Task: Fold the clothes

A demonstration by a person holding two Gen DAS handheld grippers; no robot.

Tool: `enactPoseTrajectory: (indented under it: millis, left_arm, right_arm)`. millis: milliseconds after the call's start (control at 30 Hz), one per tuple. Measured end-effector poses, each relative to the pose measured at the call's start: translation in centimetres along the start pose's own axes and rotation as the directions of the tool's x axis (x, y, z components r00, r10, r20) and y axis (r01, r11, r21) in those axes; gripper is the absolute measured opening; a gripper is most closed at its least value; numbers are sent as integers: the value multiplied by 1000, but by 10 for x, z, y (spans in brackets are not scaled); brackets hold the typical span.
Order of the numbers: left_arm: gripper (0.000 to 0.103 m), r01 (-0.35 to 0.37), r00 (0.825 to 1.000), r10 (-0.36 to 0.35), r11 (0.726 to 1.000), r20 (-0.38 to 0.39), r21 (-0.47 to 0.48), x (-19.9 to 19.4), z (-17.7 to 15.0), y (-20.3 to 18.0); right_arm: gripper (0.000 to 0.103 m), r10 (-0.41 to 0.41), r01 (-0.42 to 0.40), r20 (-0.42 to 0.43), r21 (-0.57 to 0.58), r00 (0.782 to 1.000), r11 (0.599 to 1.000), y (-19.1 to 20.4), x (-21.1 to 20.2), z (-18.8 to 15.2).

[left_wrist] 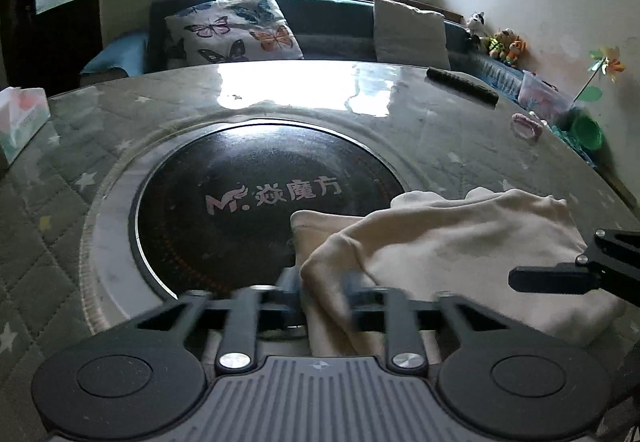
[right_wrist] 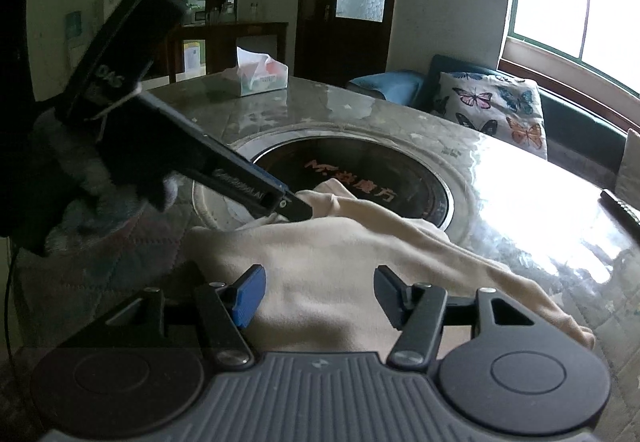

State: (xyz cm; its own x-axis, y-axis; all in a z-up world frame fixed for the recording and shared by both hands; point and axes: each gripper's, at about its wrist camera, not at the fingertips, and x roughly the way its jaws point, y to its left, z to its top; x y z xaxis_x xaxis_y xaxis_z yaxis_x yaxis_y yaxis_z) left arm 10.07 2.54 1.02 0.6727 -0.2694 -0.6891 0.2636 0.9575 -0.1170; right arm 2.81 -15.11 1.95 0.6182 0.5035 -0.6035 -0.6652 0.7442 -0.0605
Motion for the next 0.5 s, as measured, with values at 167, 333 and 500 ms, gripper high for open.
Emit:
enactPoseTrajectory:
  millis: [167, 333, 500]
  left_arm:
    - [5, -19, 999, 15, 995, 48, 97, -8, 4, -12]
    - [5, -43, 996, 28, 984, 85, 175, -10, 16, -18]
    - [5, -51, 998, 45, 979, 33, 196, 12, 17, -12]
  right_arm:
    - [60, 3, -2, -20, 8, 1000, 1000, -2, 6, -5]
    - [60, 12, -11, -36, 12, 999, 1000, -2, 10, -10]
    - [61, 22, -21, -37, 15, 999, 1000, -3, 10, -9]
